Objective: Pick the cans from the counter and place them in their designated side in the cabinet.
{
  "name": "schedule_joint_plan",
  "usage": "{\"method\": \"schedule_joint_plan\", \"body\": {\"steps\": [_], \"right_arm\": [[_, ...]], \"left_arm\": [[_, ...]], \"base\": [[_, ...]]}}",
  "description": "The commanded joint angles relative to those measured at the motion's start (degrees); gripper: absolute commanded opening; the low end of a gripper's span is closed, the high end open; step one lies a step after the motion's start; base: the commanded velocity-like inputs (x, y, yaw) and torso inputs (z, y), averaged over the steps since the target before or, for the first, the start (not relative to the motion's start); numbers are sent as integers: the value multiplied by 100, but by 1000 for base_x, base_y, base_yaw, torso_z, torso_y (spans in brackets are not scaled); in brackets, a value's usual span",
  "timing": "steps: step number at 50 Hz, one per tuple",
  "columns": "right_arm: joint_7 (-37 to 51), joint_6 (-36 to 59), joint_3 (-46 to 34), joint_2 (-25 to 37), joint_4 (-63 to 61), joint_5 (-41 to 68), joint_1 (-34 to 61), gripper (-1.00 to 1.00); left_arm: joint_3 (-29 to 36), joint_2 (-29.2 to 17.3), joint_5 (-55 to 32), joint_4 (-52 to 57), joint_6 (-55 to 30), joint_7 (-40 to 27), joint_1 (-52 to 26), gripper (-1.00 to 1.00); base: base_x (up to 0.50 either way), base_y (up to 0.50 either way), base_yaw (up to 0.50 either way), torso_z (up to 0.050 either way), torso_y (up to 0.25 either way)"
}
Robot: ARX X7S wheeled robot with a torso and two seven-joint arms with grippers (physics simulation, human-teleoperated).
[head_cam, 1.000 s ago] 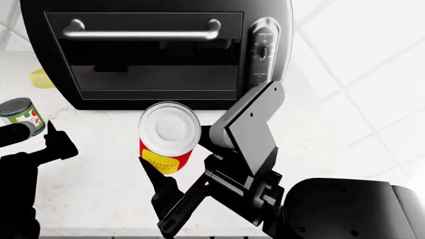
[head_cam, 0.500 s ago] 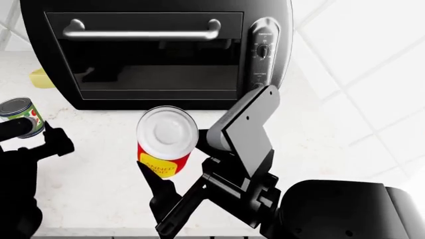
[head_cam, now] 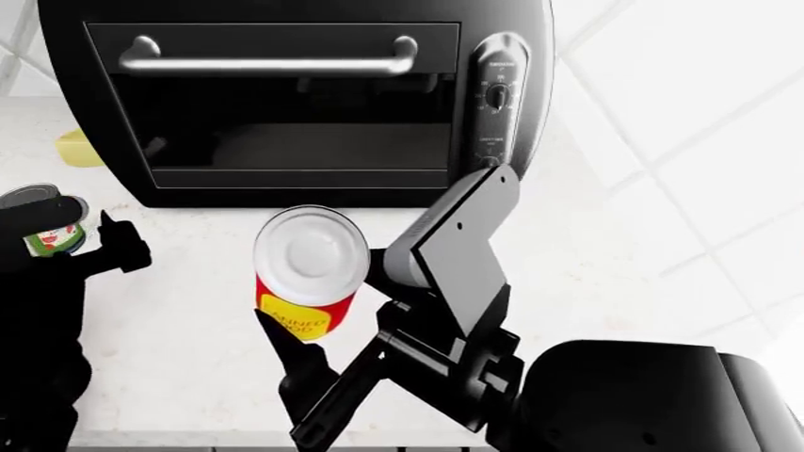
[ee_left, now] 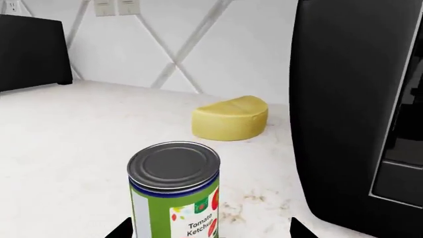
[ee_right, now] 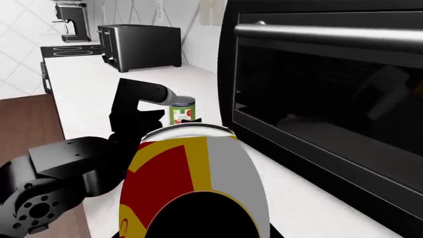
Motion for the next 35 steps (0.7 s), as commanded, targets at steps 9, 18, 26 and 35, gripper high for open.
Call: {"method": "schedule_joint_plan", "body": {"steps": [9, 18, 26, 35], "right_arm": [[-80, -61, -78, -21, 18, -115, 76, -100], [-54, -104, -119, -17, 27, -107, 53, -100], [-170, -183, -195, -9, 60, -226, -15, -100], [-277, -281, -243, 37, 90, -328, -129, -100]], "left_arm": [[63, 21, 42, -853, 386, 244, -337, 100], [19, 30, 105, -1109, 531, 206, -330, 100], [19, 35, 280, -1469, 710, 74, -414, 100], [320, 40, 569, -2352, 1014, 181, -1009, 100]], "base": [[0, 0, 0, 1, 0], [0, 0, 0, 0, 0], [0, 0, 0, 0, 0], [0, 0, 0, 0, 0]]}}
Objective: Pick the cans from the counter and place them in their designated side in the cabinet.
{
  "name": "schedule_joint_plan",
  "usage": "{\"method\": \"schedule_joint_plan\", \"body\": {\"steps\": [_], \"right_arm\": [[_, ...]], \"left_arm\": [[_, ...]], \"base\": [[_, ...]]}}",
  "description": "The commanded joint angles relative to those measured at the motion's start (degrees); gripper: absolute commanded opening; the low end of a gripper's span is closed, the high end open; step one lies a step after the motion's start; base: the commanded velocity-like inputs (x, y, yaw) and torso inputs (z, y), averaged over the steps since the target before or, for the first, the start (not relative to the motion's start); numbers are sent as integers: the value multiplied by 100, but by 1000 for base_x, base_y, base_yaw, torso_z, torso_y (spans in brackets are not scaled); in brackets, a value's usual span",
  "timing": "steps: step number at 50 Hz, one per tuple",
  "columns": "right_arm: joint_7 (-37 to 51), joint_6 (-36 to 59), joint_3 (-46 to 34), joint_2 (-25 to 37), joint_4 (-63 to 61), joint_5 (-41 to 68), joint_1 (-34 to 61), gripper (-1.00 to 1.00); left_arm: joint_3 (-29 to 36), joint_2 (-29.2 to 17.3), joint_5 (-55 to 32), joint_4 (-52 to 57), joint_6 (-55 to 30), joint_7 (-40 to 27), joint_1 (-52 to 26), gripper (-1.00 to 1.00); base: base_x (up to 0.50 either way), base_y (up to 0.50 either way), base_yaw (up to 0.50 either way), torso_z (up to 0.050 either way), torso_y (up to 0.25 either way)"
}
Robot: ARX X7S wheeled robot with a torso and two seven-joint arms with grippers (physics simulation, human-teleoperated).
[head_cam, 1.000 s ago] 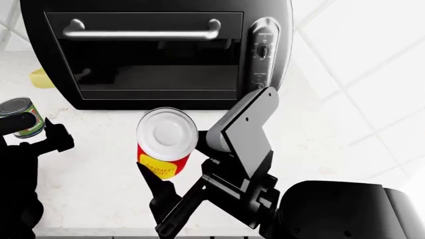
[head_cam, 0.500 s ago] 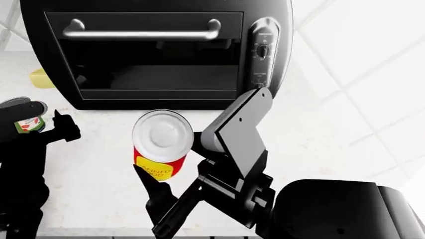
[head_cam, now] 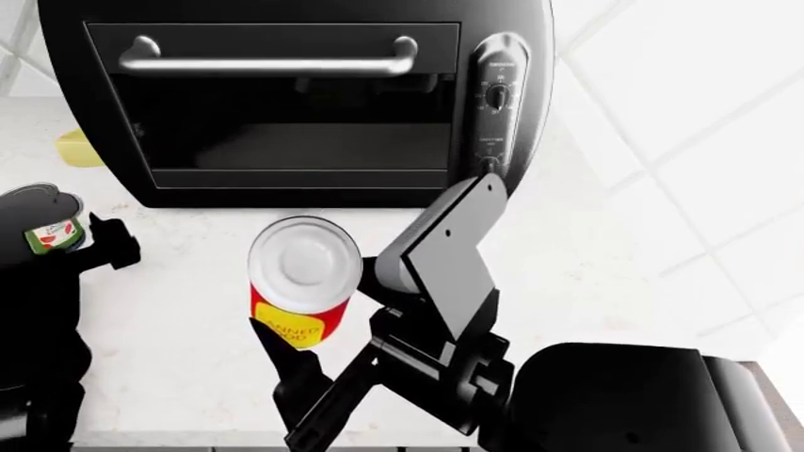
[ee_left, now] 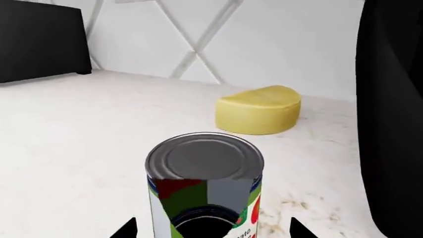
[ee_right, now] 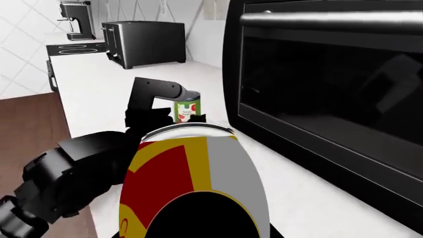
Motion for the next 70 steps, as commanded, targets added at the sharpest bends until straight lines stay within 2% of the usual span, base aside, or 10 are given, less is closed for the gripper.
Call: {"method": "schedule_joint_plan", "body": {"steps": [1, 13, 17, 18, 37, 43, 49, 57, 70], "right_arm": [[-138, -91, 0, 17, 1, -170, -60, -100], [-145, -123, -80, 4, 82, -183, -39, -100], [-167, -142, -109, 9, 107, -223, -32, -100], [-168, -148, -114, 9, 115, -229, -31, -100], [-177, -256, -168, 52, 119, -263, -52, -100], [-225, -391, -125, 116, 111, -395, -158, -100], [44, -443, 7, 131, -7, -298, -154, -100], [573, -465, 212, 228, -312, -104, -155, -100], [1678, -484, 477, 325, -983, 227, -27, -100]], "left_arm": [[246, 24, 206, -960, 324, 76, -519, 100], [439, 118, 271, -2184, 791, 480, -1172, 100], [430, 133, 220, -2297, 839, 578, -1250, 100], [440, 129, 252, -2271, 828, 524, -1244, -100], [24, -59, -267, 434, -121, 109, -125, -100], [-337, -289, -830, 2473, -876, -38, 633, -100], [-789, -392, -1267, 4096, -1255, -257, 1326, -100], [-1066, -372, -1390, 5511, -1119, -323, 2139, -100], [-1005, -443, -1463, 6872, -777, -194, 2669, -100]], "base": [[0, 0, 0, 0, 0], [0, 0, 0, 0, 0], [0, 0, 0, 0, 0], [0, 0, 0, 0, 0], [0, 0, 0, 0, 0], [0, 0, 0, 0, 0], [0, 0, 0, 2, 0], [0, 0, 0, 0, 1], [0, 0, 0, 1, 1]]}}
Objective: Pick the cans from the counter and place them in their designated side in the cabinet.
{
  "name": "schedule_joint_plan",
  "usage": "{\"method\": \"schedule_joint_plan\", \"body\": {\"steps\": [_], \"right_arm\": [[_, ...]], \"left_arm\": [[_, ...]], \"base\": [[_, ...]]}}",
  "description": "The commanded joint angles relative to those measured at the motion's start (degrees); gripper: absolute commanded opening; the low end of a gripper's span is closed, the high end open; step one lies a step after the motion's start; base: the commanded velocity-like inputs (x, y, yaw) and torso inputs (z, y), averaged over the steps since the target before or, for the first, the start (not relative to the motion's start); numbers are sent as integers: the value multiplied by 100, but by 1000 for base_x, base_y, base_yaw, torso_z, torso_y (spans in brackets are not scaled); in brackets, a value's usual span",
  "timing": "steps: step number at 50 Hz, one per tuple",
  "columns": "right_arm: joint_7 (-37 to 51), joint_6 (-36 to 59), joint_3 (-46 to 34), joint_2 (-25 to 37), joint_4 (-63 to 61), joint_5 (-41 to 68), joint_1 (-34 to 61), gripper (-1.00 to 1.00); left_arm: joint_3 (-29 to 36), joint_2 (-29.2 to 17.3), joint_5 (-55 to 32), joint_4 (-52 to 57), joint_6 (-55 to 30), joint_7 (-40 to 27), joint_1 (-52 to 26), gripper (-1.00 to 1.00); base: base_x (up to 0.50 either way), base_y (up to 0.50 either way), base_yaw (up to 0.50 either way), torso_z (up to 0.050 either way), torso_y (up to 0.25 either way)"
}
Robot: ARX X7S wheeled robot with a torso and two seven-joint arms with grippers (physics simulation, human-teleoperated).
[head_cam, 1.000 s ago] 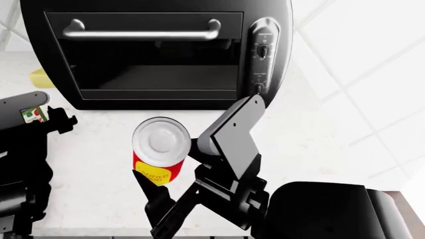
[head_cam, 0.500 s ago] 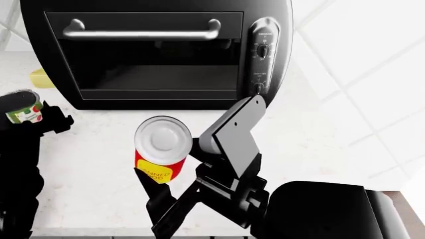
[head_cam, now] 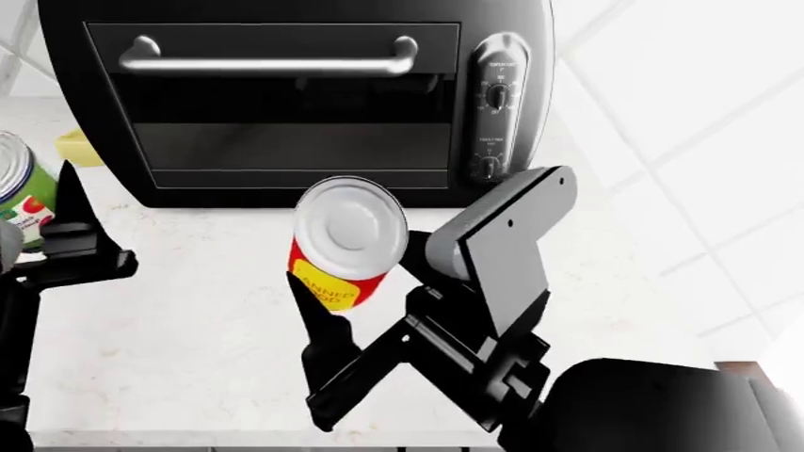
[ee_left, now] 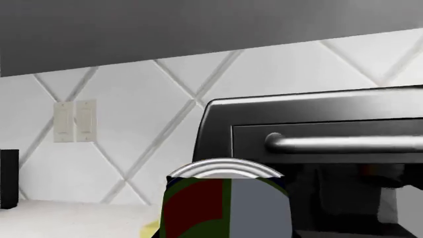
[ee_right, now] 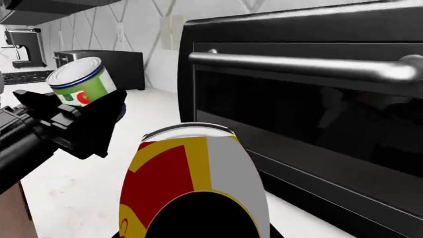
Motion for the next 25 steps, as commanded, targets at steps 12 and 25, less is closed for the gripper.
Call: {"method": "schedule_joint_plan", "body": {"steps": [12, 25], "right_arm": [[1488, -171, 586, 272, -870, 501, 139, -100], [2775, -150, 527, 470, -991, 1591, 1195, -100]], "left_arm": [[279, -344, -364, 1529, 695, -212, 568, -100], [751, -1099, -543, 1423, 1501, -881, 689, -100]], "base": [[0, 0, 0, 0, 0], [0, 0, 0, 1, 1]]}}
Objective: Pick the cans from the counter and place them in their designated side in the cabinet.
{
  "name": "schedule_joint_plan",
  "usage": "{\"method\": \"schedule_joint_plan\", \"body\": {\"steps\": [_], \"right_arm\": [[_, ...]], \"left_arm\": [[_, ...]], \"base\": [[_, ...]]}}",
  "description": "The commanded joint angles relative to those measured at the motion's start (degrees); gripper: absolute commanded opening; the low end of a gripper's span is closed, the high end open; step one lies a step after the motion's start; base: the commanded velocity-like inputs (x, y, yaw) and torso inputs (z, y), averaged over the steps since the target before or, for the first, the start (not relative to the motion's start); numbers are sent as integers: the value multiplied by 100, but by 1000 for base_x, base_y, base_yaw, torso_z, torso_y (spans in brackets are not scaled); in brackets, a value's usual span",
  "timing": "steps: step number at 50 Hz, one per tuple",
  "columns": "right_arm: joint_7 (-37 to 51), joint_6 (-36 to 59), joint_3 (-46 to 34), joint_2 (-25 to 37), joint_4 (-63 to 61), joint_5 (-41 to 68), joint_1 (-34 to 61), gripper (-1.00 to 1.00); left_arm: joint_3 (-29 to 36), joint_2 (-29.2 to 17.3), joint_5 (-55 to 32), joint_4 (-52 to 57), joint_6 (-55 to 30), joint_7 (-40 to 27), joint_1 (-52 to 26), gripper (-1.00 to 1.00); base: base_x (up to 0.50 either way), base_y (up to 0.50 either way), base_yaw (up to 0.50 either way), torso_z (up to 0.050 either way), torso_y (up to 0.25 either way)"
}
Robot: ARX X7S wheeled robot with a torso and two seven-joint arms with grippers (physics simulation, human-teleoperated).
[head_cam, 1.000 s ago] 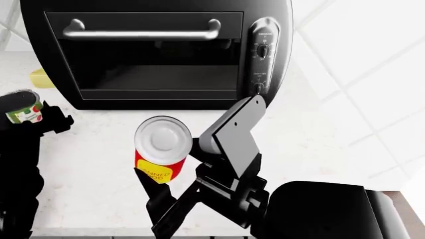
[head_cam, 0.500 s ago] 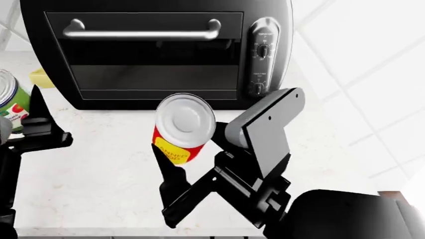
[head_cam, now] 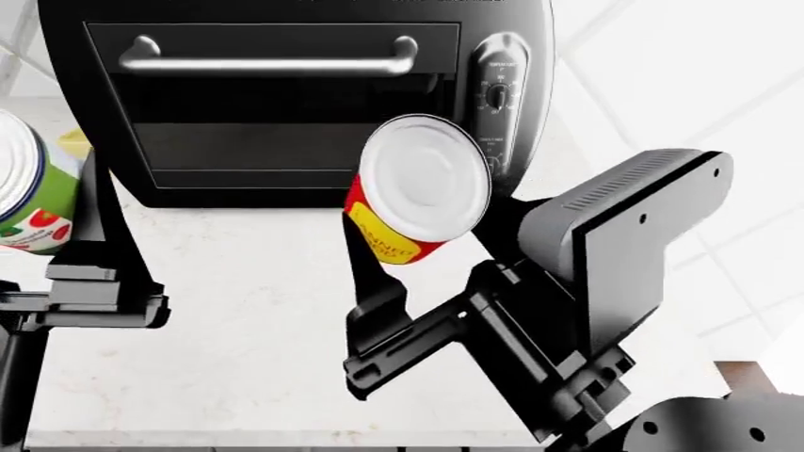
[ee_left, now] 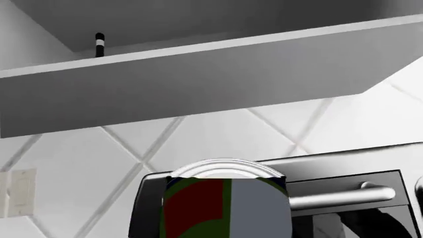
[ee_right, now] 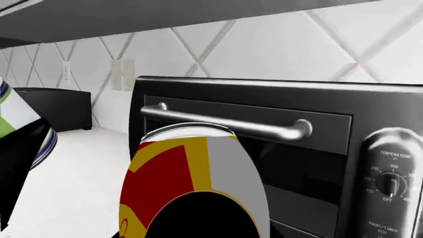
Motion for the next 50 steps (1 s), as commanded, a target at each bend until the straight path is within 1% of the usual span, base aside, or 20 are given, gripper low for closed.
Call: {"method": "schedule_joint_plan", "body": {"steps": [1, 4, 8, 19, 26, 34, 50], "right_arm": [[1172, 62, -36, 126, -129, 932, 1066, -100], [1490, 124, -223, 106, -6, 1294, 1628, -100], [1571, 190, -330, 85, 121, 1425, 2005, -100], [2092, 252, -730, -303, 1083, 1835, 3564, -100], [1935, 366, -688, -371, 1688, 1555, 4407, -100], [1677, 412, -645, -444, 2327, 1162, 5071, -100], [746, 471, -853, -728, 3850, 226, 6292, -100]], "left_arm": [[293, -398, -137, 38, 576, -384, 99, -100], [357, -353, -71, -43, 674, -342, 139, -100], [373, -330, -38, -85, 759, -322, 189, -100], [435, -325, 41, -186, 889, -274, 212, -100], [417, -361, 29, -154, 924, -287, 228, -100], [391, -415, 12, -103, 955, -314, 275, -100], [364, -561, -166, -84, 915, -414, 208, -100]], "base": [[0, 0, 0, 0, 0], [0, 0, 0, 0, 3], [0, 0, 0, 0, 0], [0, 0, 0, 0, 1], [0, 0, 0, 1, 0], [0, 0, 0, 0, 1], [0, 0, 0, 0, 1]]}}
